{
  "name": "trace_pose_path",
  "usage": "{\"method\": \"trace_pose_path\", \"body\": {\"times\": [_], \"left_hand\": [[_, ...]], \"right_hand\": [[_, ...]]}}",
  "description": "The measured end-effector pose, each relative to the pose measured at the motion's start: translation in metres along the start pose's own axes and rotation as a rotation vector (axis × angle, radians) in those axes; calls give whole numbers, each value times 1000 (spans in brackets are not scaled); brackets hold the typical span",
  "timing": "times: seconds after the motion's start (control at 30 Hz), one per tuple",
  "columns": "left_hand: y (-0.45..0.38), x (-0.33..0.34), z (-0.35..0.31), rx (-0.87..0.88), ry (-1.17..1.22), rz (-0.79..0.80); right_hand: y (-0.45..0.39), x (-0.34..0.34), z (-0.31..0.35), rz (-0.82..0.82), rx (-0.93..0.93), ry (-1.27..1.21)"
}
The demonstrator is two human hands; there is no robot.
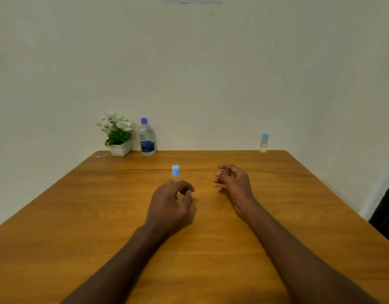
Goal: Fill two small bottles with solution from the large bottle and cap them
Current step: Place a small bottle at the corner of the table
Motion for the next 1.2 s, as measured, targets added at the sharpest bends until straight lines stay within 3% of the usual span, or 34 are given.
{"method": "trace_pose_path", "body": {"times": [0.1, 0.2, 0.27, 0.37, 0.43, 0.67, 0.77, 0.97, 1.2], "left_hand": [[7, -35, 27, -159, -30, -157], [7, -53, 61, -438, 76, -322], [5, -52, 77, -538, 96, -320], [-7, -38, 84, -520, 17, -169], [-14, -36, 88, -517, -3, -156], [-22, -30, 94, -536, 24, -151], [-21, -29, 94, -519, 22, -147], [-22, -30, 97, -507, 10, -134], [-26, -21, 99, -506, -4, -103]], "right_hand": [[4, 34, 7, 46, -22, -24], [2, 67, 11, 123, -59, 106], [2, 87, 10, 184, -116, 233], [1, 108, 9, 239, -255, 506], [-2, 113, 9, 238, -277, 611], [-7, 113, 13, 158, -285, 647], [-9, 111, 11, 193, -240, 530], [-16, 96, 9, 312, -57, -44], [-23, 88, 5, 375, 91, -317]]}}
Point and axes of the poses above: each hand's wrist, its own y-axis away from the middle knuckle, its own x-axis out of the palm, z = x × y, the point moved 7 cm from there along -y, towards the middle knuckle, and after that the axes turned 13 degrees about y, right-handed, at the moved point
